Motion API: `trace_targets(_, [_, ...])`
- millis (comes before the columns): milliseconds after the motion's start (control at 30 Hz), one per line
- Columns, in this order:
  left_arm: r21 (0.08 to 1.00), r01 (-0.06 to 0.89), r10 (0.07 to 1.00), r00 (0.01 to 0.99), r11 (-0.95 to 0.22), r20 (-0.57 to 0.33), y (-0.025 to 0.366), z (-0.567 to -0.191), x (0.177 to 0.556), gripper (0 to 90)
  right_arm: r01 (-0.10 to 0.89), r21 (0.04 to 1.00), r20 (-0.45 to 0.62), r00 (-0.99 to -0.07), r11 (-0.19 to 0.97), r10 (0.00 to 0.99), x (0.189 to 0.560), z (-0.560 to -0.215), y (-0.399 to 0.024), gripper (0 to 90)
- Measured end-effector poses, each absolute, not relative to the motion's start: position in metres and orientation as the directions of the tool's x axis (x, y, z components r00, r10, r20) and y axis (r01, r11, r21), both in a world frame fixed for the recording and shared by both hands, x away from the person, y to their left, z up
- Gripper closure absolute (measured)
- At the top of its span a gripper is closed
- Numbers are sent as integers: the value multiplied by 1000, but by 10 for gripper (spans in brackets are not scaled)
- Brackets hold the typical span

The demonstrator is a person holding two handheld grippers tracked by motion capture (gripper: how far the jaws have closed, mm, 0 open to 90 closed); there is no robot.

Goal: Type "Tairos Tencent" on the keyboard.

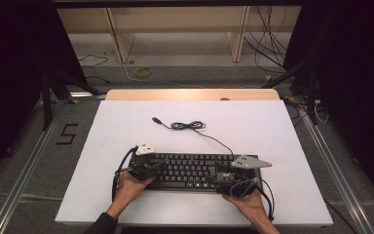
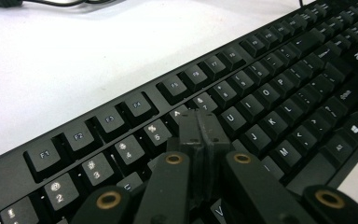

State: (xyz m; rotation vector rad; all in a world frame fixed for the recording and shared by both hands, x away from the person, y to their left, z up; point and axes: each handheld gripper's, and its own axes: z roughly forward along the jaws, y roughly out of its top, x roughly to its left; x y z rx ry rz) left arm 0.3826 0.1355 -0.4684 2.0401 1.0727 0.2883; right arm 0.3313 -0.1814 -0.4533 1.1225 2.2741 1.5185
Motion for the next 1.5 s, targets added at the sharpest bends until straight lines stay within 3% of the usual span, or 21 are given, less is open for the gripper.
trace_targets(1500, [714, 613, 783, 604, -337, -149, 133, -474, 384, 886, 478, 855, 231, -697, 200, 679, 324, -454, -186, 346])
